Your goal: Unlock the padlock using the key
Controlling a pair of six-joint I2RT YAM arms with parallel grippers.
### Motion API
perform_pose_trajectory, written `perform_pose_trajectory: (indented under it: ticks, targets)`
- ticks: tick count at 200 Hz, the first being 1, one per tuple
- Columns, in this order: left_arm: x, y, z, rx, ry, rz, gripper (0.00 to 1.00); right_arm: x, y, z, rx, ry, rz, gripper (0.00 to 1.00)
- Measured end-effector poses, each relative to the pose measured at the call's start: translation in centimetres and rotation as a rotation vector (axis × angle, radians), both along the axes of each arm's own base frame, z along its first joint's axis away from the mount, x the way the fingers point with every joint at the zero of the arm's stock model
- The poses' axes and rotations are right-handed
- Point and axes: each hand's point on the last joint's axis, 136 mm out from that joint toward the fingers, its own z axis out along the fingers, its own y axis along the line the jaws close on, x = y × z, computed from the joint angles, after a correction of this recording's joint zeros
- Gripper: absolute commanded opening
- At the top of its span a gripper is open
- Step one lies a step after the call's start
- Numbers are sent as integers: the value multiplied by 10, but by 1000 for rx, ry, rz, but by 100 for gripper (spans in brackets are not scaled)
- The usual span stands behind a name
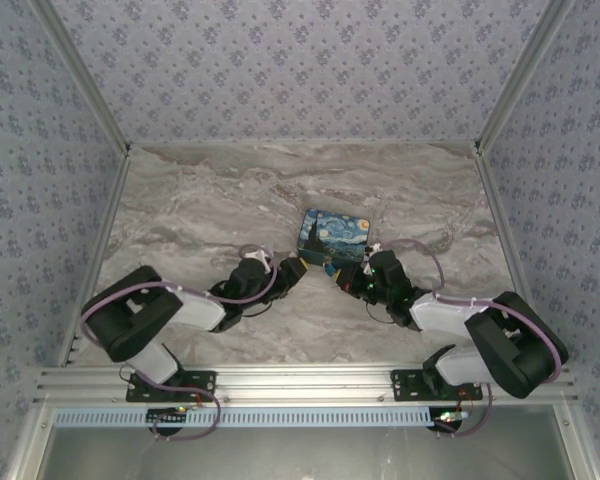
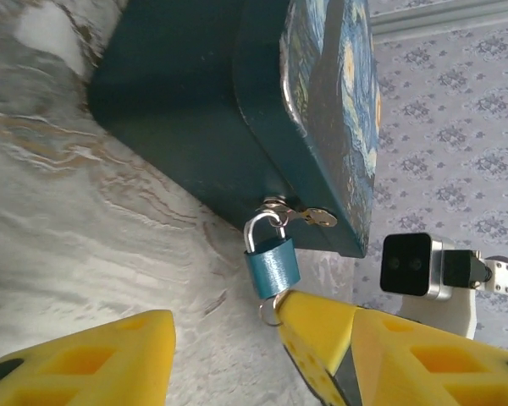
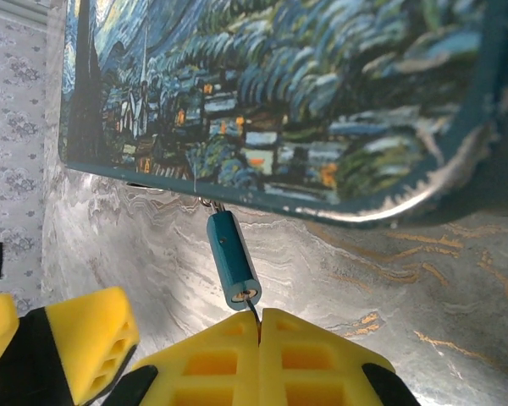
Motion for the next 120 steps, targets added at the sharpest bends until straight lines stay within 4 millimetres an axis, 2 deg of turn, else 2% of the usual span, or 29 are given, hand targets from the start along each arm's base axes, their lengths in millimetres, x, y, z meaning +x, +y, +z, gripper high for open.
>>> perform_pose_trajectory:
  ticks: [45,88,120]
  targets:
    - [0,-33,-7,-80,29,-28,47,0,0,0,1,9,-4,0]
    - [-1,-39,-22,-97,77,-10,47,-1,0,2,3,13,-10,0]
    - [0,-47,-21,-116,87,-11,46,-1,-1,1,1,15,-10,0]
